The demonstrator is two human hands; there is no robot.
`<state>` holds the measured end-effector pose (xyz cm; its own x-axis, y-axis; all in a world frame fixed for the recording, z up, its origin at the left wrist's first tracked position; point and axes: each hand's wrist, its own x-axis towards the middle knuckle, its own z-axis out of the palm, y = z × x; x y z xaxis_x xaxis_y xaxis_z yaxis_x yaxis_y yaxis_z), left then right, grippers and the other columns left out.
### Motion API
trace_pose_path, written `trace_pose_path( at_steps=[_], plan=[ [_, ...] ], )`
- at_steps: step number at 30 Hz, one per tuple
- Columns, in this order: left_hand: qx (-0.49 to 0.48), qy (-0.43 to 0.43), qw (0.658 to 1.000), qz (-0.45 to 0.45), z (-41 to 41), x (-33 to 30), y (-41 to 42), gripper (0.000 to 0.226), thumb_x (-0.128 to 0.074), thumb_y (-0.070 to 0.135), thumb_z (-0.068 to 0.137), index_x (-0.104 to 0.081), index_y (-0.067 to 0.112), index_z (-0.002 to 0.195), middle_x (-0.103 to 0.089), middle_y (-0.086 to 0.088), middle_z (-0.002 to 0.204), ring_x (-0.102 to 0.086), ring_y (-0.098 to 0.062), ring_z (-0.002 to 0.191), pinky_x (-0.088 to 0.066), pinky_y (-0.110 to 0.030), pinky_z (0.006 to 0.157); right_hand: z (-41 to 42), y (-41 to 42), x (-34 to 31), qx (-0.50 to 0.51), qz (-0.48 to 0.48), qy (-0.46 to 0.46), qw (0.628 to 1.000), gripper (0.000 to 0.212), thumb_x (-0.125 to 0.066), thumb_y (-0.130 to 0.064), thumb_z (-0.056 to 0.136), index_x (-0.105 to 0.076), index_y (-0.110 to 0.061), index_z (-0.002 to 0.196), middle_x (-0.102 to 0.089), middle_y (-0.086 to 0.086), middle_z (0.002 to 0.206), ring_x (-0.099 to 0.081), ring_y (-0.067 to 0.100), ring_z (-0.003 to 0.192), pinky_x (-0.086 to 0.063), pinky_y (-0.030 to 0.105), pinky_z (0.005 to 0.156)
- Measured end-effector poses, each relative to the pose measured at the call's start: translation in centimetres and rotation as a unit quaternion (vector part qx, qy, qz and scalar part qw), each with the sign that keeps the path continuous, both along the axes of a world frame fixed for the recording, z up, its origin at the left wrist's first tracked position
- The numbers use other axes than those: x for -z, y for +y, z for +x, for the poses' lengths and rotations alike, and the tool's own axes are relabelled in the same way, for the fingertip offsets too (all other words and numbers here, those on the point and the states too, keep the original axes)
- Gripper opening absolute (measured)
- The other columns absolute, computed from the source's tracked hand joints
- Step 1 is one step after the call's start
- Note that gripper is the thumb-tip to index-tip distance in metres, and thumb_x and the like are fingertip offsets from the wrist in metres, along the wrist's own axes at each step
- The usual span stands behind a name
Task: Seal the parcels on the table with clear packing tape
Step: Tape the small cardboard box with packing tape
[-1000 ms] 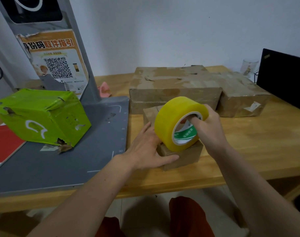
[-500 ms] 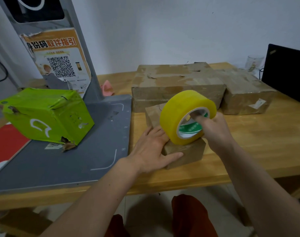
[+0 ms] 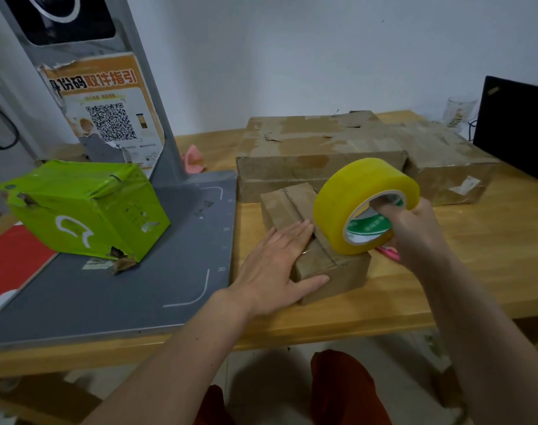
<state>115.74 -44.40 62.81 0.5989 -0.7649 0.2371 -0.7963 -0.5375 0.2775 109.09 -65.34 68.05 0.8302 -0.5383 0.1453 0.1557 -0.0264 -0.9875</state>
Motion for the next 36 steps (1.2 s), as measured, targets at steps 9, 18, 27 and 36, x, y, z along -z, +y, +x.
trace_pose_path(
  at_steps=[9,18,27,36],
  plan=[
    [-0.008,-0.003,1.000,-0.005,-0.2,0.1,0.0,0.094,-0.035,0.076,0.085,-0.015,0.022,0.158,-0.012,0.010,0.165,-0.009,-0.002,0.150,0.000,-0.029,0.124,-0.5,-1.5,0.3,0.032,-0.011,0.007,0.999,0.010,-0.066,-0.014,0.091,-0.068,-0.020,0.083,-0.070,0.004,0.086,-0.068,0.029,0.092,-0.054,0.053,0.087],
    [-0.006,-0.058,0.994,-0.091,0.5,-0.9,-1.2,0.079,-0.056,0.077,0.072,-0.058,0.016,0.122,-0.051,0.002,0.117,-0.047,-0.014,0.108,-0.043,-0.032,0.096,-0.6,-1.0,0.3,0.043,0.023,-0.005,0.999,0.017,-0.064,-0.005,0.090,-0.067,-0.020,0.082,-0.068,0.004,0.084,-0.067,0.023,0.085,-0.055,0.049,0.085],
    [0.031,-0.077,0.994,-0.070,1.0,-0.8,-1.6,0.069,-0.053,0.069,0.080,-0.060,0.019,0.126,-0.057,0.002,0.125,-0.049,-0.014,0.113,-0.045,-0.037,0.093,-0.5,-0.5,-0.1,0.045,0.010,-0.021,0.999,0.022,-0.062,-0.004,0.091,-0.064,-0.022,0.079,-0.066,-0.004,0.076,-0.064,0.006,0.070,-0.054,0.031,0.068],
    [0.057,-0.076,0.989,-0.115,1.1,-0.3,-2.0,0.062,-0.061,0.059,0.080,-0.062,0.009,0.116,-0.050,-0.008,0.121,-0.048,-0.020,0.111,-0.042,-0.031,0.094,-0.5,-0.5,0.4,0.042,0.037,-0.020,0.998,0.012,-0.067,-0.011,0.090,-0.069,-0.020,0.082,-0.071,-0.005,0.079,-0.070,0.010,0.078,-0.057,0.031,0.071]
  ],
)
